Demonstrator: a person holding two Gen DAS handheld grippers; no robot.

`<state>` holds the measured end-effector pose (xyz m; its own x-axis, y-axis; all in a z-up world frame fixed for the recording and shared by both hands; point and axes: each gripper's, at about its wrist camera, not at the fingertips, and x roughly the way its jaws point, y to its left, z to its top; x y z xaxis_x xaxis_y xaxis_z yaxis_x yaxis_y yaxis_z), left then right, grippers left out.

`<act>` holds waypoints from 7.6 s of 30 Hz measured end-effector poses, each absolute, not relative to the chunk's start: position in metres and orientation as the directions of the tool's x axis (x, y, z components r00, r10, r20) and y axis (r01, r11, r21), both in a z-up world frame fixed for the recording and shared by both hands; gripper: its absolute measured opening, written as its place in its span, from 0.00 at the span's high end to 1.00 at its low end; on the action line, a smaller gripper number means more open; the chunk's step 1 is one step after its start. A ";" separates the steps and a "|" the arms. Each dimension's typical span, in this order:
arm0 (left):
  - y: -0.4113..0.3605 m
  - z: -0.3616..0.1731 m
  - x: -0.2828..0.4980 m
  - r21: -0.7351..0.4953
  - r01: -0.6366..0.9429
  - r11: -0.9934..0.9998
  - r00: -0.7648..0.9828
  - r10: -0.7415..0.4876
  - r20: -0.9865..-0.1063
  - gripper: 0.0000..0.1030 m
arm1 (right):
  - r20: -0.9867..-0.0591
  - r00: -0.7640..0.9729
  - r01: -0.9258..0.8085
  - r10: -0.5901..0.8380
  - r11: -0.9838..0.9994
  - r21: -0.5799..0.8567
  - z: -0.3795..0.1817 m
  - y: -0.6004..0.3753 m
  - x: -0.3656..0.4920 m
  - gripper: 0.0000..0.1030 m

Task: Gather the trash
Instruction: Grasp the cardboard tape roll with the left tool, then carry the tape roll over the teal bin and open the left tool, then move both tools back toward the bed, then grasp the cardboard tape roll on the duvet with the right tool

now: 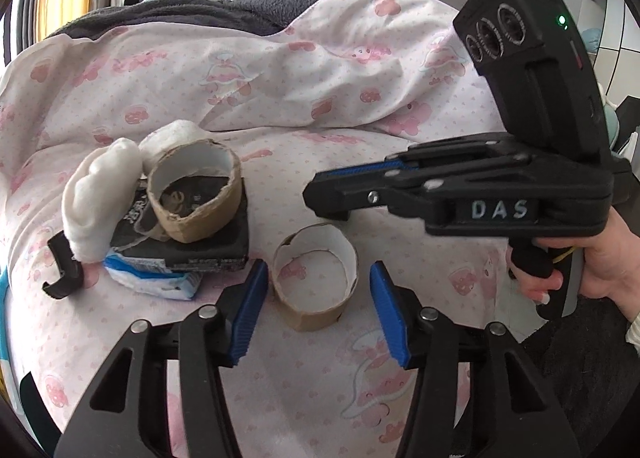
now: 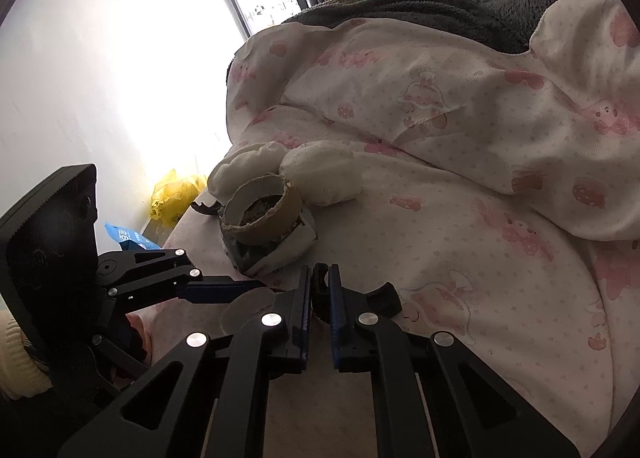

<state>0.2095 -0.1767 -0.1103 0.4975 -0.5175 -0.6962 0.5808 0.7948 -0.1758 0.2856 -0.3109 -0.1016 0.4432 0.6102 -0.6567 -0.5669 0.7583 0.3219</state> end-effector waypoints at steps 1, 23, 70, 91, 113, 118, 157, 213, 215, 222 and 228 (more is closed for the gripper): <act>-0.178 -0.111 0.210 -0.176 0.581 0.794 0.497 -0.518 -0.697 0.49 | -0.651 0.446 -0.565 0.614 0.758 0.327 -0.100 -0.313 0.285 0.92; -0.156 -0.073 0.202 -0.159 0.548 0.822 0.606 -0.520 -0.602 0.57 | -0.608 0.559 -0.511 0.564 0.811 0.283 -0.077 -0.322 0.294 0.92; 0.110 -0.123 0.186 -0.093 -0.044 0.995 0.614 -0.047 -0.788 0.57 | -0.562 0.469 -0.754 0.681 0.640 0.146 -0.035 -0.064 0.253 0.92; 0.193 -0.195 0.155 -0.190 -0.167 0.968 0.407 -0.108 -0.907 0.56 | -0.666 0.302 -0.829 0.682 0.533 0.169 -0.072 0.054 0.229 0.92; 0.233 -0.170 0.122 -0.224 -0.191 0.956 0.522 -0.095 -0.848 0.26 | -0.798 0.180 -0.792 0.576 0.565 0.229 -0.146 0.122 0.241 0.92; 0.244 -0.158 0.111 -0.237 -0.196 0.952 0.572 -0.086 -0.816 0.25 | -0.821 0.157 -0.773 0.549 0.586 0.244 -0.165 0.132 0.244 0.92; 0.217 -0.036 0.086 -0.147 -0.084 0.986 0.895 0.009 -0.446 0.18 | -0.913 0.076 -0.709 0.400 0.666 0.233 -0.221 0.122 0.240 0.57; 0.003 -0.054 0.212 -0.155 0.107 0.982 0.811 -0.176 -0.558 0.03 | -0.622 0.658 -0.555 0.424 0.832 -0.020 -0.070 -0.189 0.277 0.26; -0.004 -0.059 0.217 -0.152 0.113 0.982 0.803 -0.180 -0.568 0.03 | -0.625 0.659 -0.552 0.419 0.833 -0.024 -0.072 -0.195 0.277 0.26; -0.020 -0.079 0.232 -0.183 0.105 0.977 0.768 -0.197 -0.610 0.03 | -0.643 0.630 -0.548 0.434 0.836 0.028 -0.081 -0.215 0.286 0.26; -0.030 -0.093 0.242 -0.200 0.091 0.976 0.741 -0.200 -0.641 0.03 | -0.682 0.595 -0.552 0.426 0.833 0.039 -0.094 -0.216 0.294 0.40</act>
<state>0.2423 -0.0304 -0.0927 0.7410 -0.2005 -0.6409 0.0914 0.9756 -0.1995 0.2942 -0.2164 -0.0940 0.5948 0.4264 -0.6815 -0.5521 0.8329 0.0392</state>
